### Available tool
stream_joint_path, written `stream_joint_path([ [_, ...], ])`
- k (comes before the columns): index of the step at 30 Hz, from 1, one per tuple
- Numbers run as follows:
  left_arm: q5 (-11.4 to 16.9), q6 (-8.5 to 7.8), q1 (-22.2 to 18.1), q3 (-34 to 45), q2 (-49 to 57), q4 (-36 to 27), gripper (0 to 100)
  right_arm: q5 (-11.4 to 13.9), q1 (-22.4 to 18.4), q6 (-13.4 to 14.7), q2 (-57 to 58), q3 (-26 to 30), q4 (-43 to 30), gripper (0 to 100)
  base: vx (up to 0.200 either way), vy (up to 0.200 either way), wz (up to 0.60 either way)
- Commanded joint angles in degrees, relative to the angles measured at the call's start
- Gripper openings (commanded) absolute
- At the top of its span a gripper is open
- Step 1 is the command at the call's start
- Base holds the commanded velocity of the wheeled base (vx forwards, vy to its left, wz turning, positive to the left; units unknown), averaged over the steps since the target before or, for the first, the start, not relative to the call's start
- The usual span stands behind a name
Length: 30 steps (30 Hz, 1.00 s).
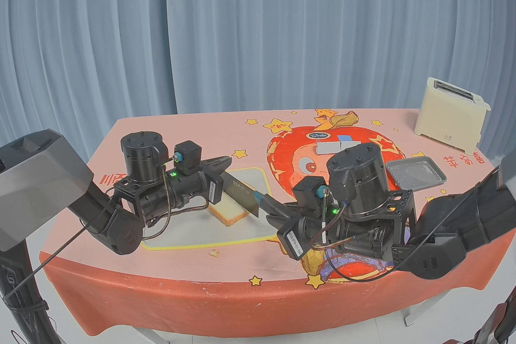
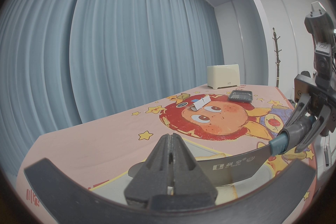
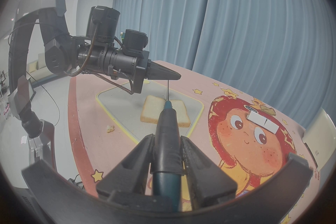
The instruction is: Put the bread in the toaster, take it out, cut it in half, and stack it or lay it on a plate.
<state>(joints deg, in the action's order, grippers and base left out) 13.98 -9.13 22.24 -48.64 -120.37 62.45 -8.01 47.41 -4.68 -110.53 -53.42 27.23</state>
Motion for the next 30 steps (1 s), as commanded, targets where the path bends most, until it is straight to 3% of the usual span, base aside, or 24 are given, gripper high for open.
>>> stream_joint_path([
  [1, 0.0, -0.01, 0.0, -0.5, 0.1, -0.1, 0, 0.0, -0.2, 0.0, 0.1, 0.2, 0.2, 0, 0.000, 0.000, 0.00],
  [27, 0.1, 0.08, 0.2, -0.1, 0.0, -0.1, 0, -0.2, 0.1, 0.2, 0.1, 1.7, 0.4, 0, 0.000, 0.000, 0.00],
  [30, 0.0, -0.01, 0.0, 0.1, -0.5, 0.0, 0, -1.3, 0.3, 0.2, 0.1, 1.7, 0.4, 0, 0.000, 0.000, 0.00],
])
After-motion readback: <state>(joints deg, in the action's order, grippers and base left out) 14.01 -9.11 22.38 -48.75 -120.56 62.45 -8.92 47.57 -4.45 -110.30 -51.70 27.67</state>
